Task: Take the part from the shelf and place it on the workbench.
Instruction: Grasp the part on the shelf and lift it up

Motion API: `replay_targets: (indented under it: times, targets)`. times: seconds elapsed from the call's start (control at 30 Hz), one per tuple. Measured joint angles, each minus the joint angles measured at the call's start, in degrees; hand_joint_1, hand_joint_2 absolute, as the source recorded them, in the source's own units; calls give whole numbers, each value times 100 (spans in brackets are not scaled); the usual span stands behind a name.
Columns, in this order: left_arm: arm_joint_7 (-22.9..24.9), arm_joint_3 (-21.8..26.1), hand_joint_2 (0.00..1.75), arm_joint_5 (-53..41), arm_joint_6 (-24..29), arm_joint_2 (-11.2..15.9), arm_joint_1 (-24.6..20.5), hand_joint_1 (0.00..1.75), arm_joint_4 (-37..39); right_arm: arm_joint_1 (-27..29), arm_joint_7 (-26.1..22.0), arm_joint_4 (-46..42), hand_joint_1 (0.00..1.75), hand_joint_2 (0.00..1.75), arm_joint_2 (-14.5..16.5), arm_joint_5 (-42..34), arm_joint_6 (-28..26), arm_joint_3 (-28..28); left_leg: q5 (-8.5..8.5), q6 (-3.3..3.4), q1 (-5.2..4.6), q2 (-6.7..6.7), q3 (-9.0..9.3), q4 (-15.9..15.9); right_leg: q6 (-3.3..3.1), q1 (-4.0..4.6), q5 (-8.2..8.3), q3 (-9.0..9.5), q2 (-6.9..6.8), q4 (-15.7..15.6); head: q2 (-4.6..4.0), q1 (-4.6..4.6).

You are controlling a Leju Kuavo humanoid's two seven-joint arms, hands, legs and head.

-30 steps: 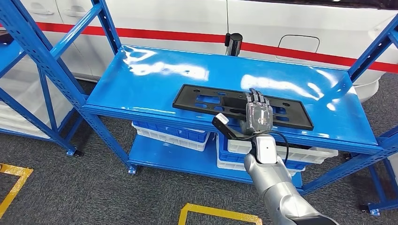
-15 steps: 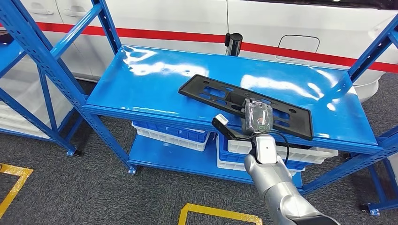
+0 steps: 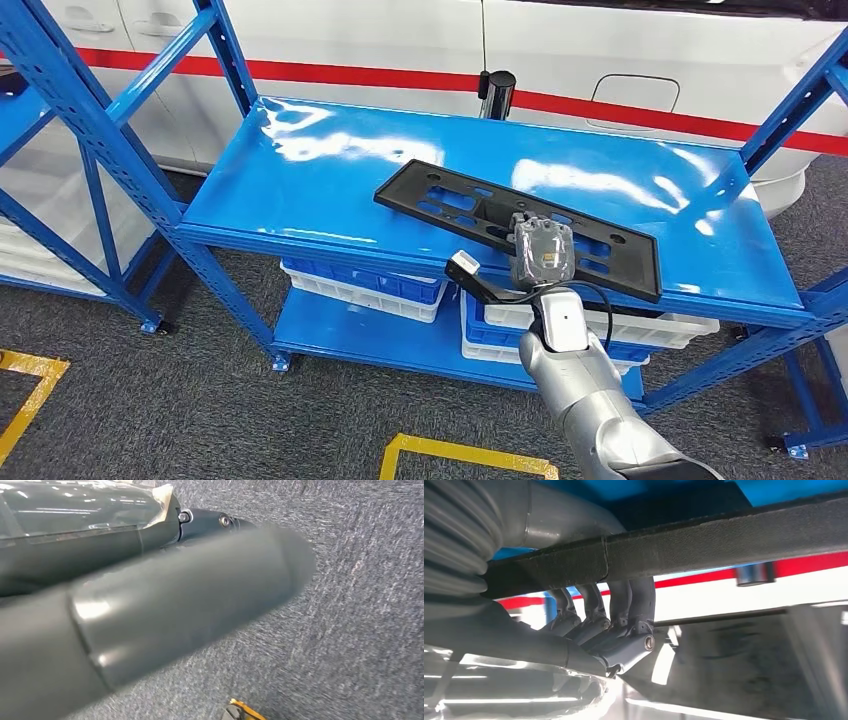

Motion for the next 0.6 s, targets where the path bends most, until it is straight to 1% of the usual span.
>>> replay_targets:
  times: [0.13, 0.33, 0.43, 0.6]
  targets:
    - [-224, 0, 175, 57, -86, -22, 1, 0, 0, 17, -664, -24, 175, 175, 68, -422, 0, -62, 0, 0, 1, 3, 1, 0, 0, 0, 0, 0, 0, 0, 0, -1]
    - [-663, 12, 175, 252, -190, -48, 1, 0, 2, 21, -1669, -146, 175, 175, 132, -1012, 0, -464, 0, 0, 1, 1, 2, 0, 0, 0, 0, 4, -1, 0, 1, 0]
    - [-696, 31, 175, 336, -140, -55, 1, 0, 2, -44, -2084, -137, 175, 175, 155, -1270, 0, -632, 0, 0, 0, 2, 2, 0, 0, 1, 0, 5, 0, 0, 0, 0]
    - [-566, 36, 175, 379, -45, -68, 1, 0, 2, -218, -2753, -54, 175, 175, 243, -1771, 2, -831, 0, 0, 0, 3, 5, 0, 0, 1, 0, 7, 0, 0, 0, 0]
